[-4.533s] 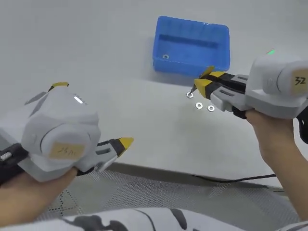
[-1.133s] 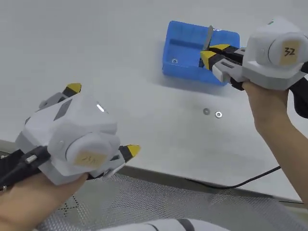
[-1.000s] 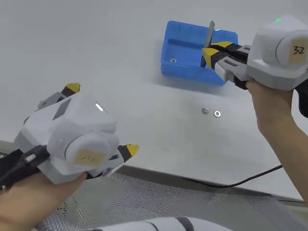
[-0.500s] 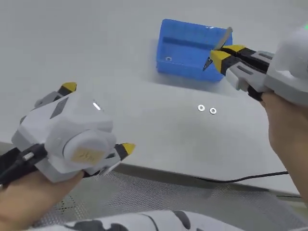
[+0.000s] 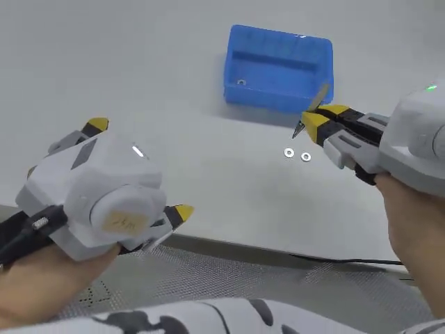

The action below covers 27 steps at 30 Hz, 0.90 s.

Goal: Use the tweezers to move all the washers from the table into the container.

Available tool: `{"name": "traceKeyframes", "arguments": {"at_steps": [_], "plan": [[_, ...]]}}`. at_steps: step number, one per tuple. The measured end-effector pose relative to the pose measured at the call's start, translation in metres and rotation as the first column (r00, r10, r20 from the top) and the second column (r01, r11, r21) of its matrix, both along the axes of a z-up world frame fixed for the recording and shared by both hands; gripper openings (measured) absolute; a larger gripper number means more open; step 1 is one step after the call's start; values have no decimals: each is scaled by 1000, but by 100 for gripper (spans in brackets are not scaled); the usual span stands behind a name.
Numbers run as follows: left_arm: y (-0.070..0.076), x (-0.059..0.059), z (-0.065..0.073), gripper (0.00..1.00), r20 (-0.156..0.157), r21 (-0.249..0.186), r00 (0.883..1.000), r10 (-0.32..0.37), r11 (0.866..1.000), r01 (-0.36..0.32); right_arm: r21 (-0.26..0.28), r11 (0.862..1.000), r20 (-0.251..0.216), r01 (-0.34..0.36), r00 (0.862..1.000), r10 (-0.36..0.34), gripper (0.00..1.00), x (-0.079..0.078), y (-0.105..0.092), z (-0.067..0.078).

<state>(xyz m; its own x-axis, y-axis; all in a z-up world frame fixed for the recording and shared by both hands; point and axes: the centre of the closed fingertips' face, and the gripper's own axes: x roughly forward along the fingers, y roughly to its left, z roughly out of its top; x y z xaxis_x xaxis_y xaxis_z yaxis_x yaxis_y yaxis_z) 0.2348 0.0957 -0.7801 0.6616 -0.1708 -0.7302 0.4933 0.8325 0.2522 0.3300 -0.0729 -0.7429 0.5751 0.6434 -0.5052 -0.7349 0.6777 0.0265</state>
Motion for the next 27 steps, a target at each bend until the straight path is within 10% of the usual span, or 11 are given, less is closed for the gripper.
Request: {"name": "traceKeyframes", "arguments": {"at_steps": [27], "plan": [[0, -2, -3, 97, -13, 18, 1000, -10, 1000, 10, -42, 999, -21, -20, 1000, 19, 2, -14, -4, -23]]}}
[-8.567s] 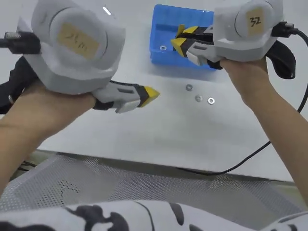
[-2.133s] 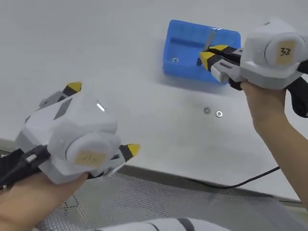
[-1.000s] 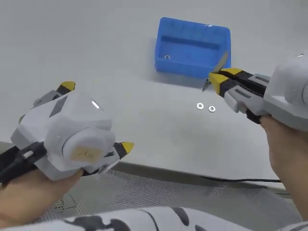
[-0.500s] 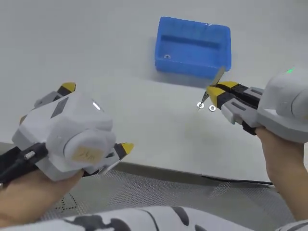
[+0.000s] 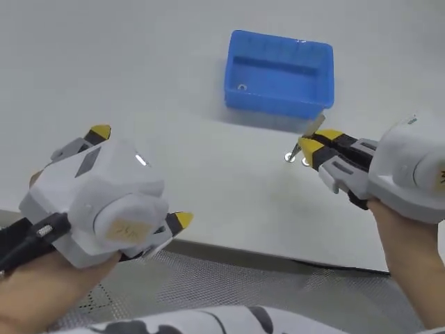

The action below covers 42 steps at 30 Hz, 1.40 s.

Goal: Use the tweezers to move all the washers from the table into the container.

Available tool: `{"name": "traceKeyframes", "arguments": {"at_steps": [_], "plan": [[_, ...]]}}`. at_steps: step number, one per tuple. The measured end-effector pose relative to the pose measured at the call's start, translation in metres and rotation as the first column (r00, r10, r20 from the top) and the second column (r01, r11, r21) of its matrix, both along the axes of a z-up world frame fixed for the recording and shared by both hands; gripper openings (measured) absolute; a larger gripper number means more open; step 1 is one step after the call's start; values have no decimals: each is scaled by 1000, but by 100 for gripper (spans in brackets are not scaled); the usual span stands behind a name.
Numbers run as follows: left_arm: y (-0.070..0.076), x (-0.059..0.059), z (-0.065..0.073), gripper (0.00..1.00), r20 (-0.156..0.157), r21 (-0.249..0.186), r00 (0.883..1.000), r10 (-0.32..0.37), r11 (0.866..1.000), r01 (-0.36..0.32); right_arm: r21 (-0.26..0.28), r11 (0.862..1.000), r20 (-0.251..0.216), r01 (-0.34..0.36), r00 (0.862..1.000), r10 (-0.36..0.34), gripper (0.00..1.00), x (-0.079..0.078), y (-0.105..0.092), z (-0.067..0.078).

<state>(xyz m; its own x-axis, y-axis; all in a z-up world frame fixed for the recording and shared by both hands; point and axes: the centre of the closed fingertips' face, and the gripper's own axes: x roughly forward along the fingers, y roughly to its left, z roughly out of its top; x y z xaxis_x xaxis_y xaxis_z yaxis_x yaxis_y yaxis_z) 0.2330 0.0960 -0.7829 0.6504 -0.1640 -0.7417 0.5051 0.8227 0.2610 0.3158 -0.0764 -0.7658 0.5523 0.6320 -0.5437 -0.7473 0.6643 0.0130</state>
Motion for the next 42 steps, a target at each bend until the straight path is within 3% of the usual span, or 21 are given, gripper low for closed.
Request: {"name": "traceKeyframes", "arguments": {"at_steps": [8, 13, 42], "plan": [[0, 0, -1, 97, -1, 7, 1000, -3, 1000, 3, -31, 999, 6, -19, 1000, 19, 3, -4, -1, -1], [0, 0, -1, 97, -5, 10, 1000, -4, 1000, 4, -9, 1000, -11, 6, 1000, -6, 3, -4, -3, -1], [0, -1, -6, 96, -17, 26, 1000, -14, 1000, 15, -40, 999, 11, -11, 1000, 12, 3, -2, -1, -1]]}}
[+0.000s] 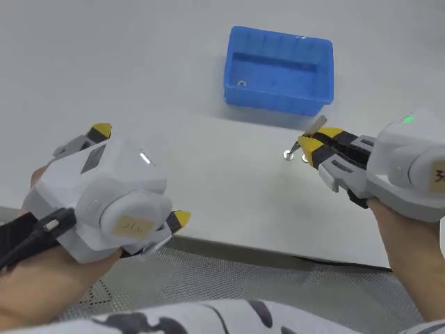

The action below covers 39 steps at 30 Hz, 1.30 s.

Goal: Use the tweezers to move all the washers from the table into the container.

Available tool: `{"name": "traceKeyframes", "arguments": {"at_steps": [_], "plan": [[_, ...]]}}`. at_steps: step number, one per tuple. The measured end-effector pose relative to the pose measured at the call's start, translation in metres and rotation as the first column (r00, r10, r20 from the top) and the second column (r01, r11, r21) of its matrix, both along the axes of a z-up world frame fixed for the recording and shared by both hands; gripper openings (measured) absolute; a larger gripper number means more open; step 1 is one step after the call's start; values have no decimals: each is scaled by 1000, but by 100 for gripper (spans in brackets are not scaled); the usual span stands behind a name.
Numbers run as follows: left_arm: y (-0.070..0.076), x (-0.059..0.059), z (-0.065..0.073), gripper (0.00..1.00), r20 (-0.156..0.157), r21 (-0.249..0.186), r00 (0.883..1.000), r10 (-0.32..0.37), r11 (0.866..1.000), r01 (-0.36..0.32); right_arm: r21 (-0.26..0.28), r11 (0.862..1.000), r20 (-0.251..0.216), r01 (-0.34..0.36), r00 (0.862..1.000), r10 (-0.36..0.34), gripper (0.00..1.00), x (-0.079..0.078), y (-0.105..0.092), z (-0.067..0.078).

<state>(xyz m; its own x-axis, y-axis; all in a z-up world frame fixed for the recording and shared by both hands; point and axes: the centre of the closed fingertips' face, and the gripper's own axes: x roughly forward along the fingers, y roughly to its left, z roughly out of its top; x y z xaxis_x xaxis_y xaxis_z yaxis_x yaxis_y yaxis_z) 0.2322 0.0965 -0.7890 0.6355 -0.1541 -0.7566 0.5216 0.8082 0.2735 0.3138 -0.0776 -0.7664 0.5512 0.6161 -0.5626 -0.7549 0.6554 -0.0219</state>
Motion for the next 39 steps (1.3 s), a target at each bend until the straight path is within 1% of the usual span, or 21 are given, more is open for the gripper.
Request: {"name": "traceKeyframes", "arguments": {"at_steps": [9, 13, 15, 18, 21, 24, 26, 28, 30, 34, 37, 39], "plan": [[0, 1, 0, 96, 1, -4, 1000, 1, 1000, -1, -9, 1000, 6, -6, 1000, 6, 2, -1, 0, -1], [0, 1, -1, 97, 1, -7, 1000, 1, 1000, -1, -10, 1000, -4, -2, 1000, 2, 2, 0, 0, -1], [-1, 1, 0, 97, 2, -7, 1000, 0, 1000, 0, -10, 1000, 4, 2, 1000, -2, 2, 2, -1, 2], [-1, 1, 1, 97, 4, -13, 1000, 4, 1000, -4, 16, 1000, -3, 4, 1000, -4, 2, 4, 2, 10], [-1, 0, 3, 97, 7, -18, 1000, 6, 1000, -6, 12, 1000, 7, -6, 1000, 6, 2, 6, 5, 16], [-2, 0, 5, 97, 11, -24, 1000, 7, 1000, -7, 24, 1000, 11, -9, 1000, 8, 2, 10, 7, 24], [-2, 0, 6, 97, 13, -27, 1000, 7, 1000, -7, 36, 999, 16, -8, 1000, 8, 2, 14, 9, 31], [-2, 1, 5, 97, 14, -30, 1000, 8, 1000, -7, 42, 999, 35, -9, 999, 8, 2, 18, 11, 38], [-2, 1, 5, 97, 15, -32, 1000, 8, 999, -7, 56, 998, 47, -11, 999, 9, 2, 24, 13, 46], [-3, 1, 5, 97, 17, -36, 1000, 5, 999, -4, 110, 994, 73, 4, 997, -12, 2, 38, 18, 64], [-3, 1, 5, 96, 14, -38, 1000, 2, 999, -2, 122, 992, 94, 17, 995, -29, 2, 50, 19, 70], [-4, 0, 4, 97, 9, -44, 1000, 0, 999, 0, 140, 989, 102, 37, 993, -52, 2, 59, 19, 72]]}}
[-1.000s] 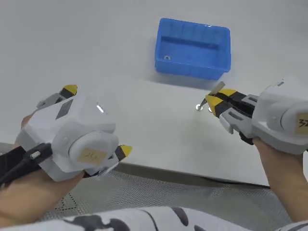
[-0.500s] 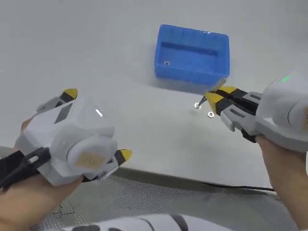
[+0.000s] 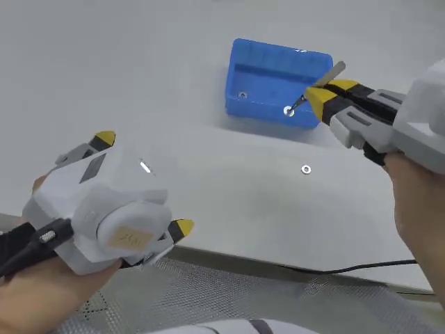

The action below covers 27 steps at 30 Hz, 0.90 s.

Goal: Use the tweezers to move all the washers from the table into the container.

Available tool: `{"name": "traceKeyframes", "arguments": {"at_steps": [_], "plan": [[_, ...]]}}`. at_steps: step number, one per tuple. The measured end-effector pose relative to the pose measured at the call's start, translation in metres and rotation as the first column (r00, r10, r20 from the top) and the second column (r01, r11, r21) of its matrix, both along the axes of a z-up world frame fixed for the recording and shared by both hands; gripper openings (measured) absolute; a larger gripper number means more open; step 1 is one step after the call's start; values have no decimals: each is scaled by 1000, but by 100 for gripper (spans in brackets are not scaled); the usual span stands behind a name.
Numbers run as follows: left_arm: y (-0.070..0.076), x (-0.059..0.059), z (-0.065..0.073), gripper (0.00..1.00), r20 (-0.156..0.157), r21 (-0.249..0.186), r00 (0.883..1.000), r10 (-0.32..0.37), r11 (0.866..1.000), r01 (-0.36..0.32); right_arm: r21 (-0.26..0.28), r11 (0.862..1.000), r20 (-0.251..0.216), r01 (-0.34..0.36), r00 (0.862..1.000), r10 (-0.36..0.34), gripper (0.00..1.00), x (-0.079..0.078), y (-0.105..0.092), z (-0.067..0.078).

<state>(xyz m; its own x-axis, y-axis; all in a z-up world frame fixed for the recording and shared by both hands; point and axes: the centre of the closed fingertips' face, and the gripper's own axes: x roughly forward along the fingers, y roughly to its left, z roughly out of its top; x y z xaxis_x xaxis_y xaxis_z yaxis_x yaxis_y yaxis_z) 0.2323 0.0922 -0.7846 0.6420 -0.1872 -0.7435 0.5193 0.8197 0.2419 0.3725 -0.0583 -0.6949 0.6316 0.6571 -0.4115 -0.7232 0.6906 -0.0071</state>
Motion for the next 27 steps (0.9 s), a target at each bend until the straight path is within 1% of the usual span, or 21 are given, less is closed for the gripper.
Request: {"name": "traceKeyframes", "arguments": {"at_steps": [2, 3, 6, 7, 9, 11, 12, 16, 20, 23, 24, 27], "plan": [[-2, 1, 2, 98, 12, -19, 1000, 2, 1000, -2, 15, 1000, -3, 18, 1000, -18, 2, 7, 1, -3], [-2, 1, 2, 98, 10, -22, 1000, 4, 1000, -4, 17, 1000, -3, 25, 1000, -25, 2, 10, 1, -4], [-1, 2, 2, 99, 10, -23, 1000, 8, 1000, -8, 4, 999, 2, 51, 999, -51, 2, 19, 1, -13], [-2, 2, 2, 99, 8, -31, 1000, 9, 999, -9, 3, 999, 1, 53, 999, -53, 2, 20, 0, -14], [-4, 1, 3, 99, 8, -40, 1000, 11, 999, -11, -10, 998, -10, 61, 998, -61, 2, 24, -1, -22], [-3, 2, 3, 99, 10, -39, 1000, 13, 999, -13, -20, 998, -16, 58, 998, -58, 2, 25, -1, -28], [-4, 2, 4, 99, 10, -46, 1000, 16, 999, -15, -33, 998, -28, 55, 998, -56, 2, 25, -1, -33], [-5, 3, 7, 99, 21, -63, 1000, 21, 998, -20, -76, 996, -31, 43, 999, -45, 2, 27, 0, -47], [-6, 3, 10, 99, 27, -78, 999, 25, 997, -22, -95, 995, -43, 19, 999, -23, 2, 31, 3, -54], [-6, 3, 10, 99, 26, -82, 999, 25, 996, -23, -117, 993, -51, 1, 999, -7, 2, 32, 5, -60], [-6, 4, 11, 99, 30, -86, 999, 29, 996, -26, -122, 992, -51, -3, 999, -4, 2, 31, 6, -62], [-5, 6, 15, 99, 43, -112, 998, 46, 993, -41, -130, 991, -55, -12, 998, 4, 2, 30, 6, -64]]}}
